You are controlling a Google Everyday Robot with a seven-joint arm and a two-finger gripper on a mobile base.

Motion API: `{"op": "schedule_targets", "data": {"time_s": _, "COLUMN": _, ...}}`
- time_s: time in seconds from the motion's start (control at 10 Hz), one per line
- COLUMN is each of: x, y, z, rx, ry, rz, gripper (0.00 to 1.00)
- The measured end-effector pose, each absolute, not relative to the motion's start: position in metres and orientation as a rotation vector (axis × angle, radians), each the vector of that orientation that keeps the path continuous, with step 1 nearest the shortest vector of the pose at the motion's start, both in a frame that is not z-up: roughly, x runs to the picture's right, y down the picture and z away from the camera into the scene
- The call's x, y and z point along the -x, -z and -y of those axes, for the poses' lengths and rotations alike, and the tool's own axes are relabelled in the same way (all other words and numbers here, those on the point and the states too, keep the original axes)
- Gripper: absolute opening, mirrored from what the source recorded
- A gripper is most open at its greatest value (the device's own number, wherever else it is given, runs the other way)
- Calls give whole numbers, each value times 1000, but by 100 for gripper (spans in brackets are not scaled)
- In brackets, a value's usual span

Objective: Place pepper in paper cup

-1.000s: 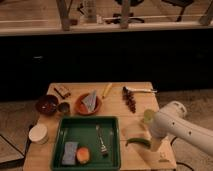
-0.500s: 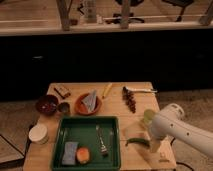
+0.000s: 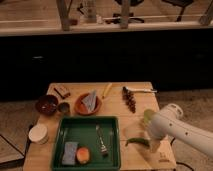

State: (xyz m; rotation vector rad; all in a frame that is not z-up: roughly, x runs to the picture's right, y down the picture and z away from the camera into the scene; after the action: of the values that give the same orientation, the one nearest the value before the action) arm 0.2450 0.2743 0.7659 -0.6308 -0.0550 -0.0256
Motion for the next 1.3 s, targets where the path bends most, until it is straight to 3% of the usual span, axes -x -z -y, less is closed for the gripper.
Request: {"op": "schedule_targets", "data": {"time_s": 1.3, "x": -246, "y": -774, "z": -278, "rx": 645, "ry": 37, "rz": 55, "gripper": 80}}
